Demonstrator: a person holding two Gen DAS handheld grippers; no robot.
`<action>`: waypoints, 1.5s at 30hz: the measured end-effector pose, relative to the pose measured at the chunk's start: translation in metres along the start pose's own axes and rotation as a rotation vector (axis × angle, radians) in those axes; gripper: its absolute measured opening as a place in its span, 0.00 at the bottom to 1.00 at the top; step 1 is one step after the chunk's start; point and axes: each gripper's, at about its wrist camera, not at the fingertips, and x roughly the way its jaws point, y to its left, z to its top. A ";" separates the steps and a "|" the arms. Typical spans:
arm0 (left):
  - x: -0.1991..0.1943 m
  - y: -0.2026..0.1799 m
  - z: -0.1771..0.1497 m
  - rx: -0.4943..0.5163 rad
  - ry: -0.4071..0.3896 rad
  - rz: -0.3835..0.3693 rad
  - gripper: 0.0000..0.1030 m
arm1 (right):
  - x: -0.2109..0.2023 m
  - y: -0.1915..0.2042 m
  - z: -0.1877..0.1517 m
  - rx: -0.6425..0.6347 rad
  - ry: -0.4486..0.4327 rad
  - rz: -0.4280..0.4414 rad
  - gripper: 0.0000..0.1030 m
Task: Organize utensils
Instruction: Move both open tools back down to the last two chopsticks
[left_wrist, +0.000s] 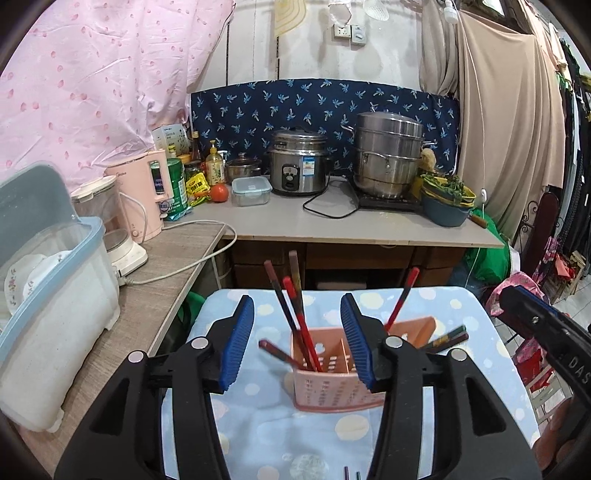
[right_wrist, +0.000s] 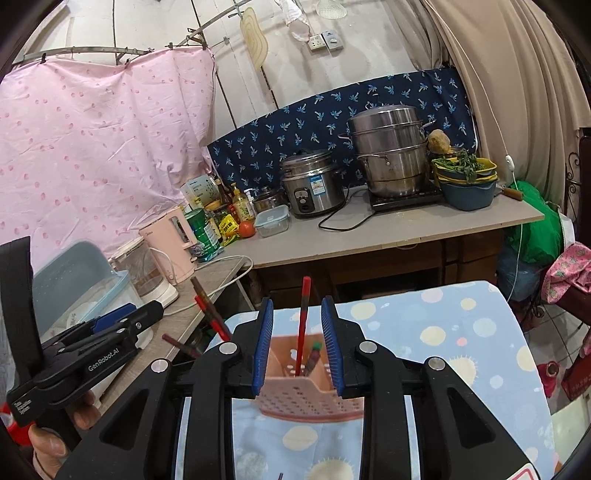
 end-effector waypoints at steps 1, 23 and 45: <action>-0.002 0.000 -0.003 0.004 0.006 0.002 0.45 | -0.004 0.000 -0.003 -0.002 0.000 -0.001 0.26; -0.053 0.007 -0.120 0.056 0.139 0.033 0.45 | -0.083 0.003 -0.164 -0.041 0.211 -0.021 0.26; -0.086 0.015 -0.252 0.038 0.284 0.054 0.45 | -0.102 0.052 -0.307 -0.064 0.403 -0.003 0.26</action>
